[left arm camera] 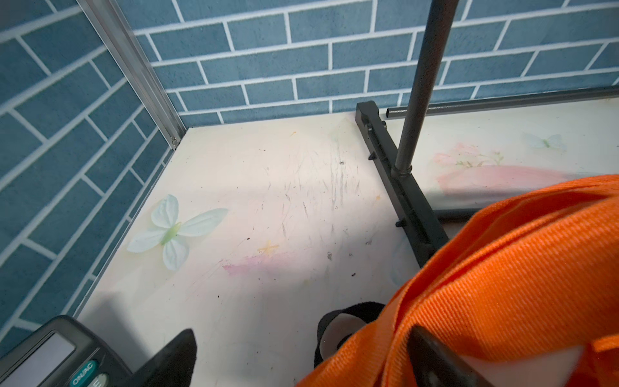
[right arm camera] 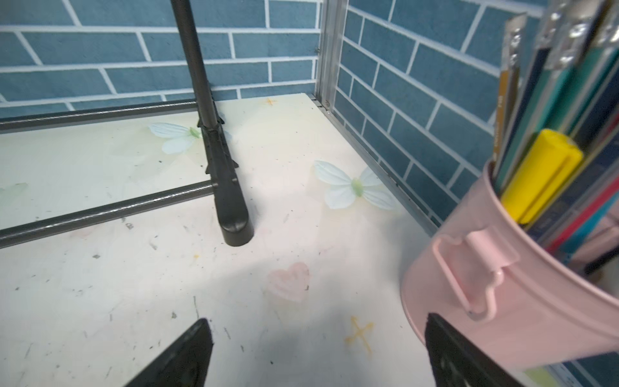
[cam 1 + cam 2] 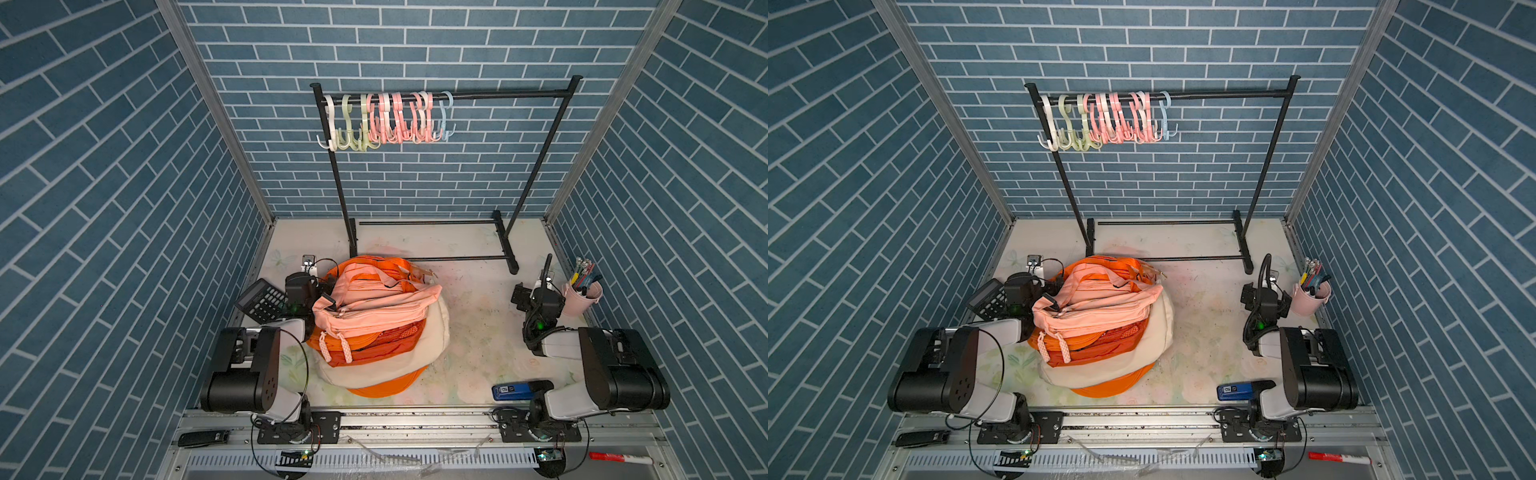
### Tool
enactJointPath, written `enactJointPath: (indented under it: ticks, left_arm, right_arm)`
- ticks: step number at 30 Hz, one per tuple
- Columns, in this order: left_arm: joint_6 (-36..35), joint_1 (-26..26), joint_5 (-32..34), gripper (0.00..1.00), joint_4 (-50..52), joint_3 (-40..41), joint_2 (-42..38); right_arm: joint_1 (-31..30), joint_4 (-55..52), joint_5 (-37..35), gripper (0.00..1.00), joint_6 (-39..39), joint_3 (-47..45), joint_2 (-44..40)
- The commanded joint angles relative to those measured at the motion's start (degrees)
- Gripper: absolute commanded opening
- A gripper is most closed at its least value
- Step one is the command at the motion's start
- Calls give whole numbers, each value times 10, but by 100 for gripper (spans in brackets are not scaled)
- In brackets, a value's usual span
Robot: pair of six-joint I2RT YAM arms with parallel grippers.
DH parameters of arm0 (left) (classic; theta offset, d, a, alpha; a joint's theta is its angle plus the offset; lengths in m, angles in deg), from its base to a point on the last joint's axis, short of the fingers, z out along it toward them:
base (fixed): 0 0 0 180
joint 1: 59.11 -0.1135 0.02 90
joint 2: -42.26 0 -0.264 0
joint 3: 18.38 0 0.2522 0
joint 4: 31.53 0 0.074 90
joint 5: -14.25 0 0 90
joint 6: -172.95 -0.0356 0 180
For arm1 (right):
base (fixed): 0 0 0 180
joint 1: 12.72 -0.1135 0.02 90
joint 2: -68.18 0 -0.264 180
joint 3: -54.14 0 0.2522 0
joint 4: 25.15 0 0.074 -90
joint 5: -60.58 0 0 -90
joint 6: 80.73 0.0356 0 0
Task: Take the bag off the hook
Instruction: Reset both arms
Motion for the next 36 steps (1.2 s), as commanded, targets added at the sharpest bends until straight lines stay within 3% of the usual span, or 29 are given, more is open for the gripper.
enactJointPath:
  ticks: [1,3,8,36]
  left_arm:
    - [-41,38,25,99,-132,67,21]
    - [-45,46,45,99,-154,74,27]
    - [1,10,35,99,-56,28,22]
    - [-1,12,39,99,-66,31,24]
  right_arm:
    - [-2,45,37,98,-22,-2,10]
    - [-3,42,40,99,-32,6,17]
    - [22,-34,70,98,-6,44,17]
    - [22,-26,66,99,-9,41,17]
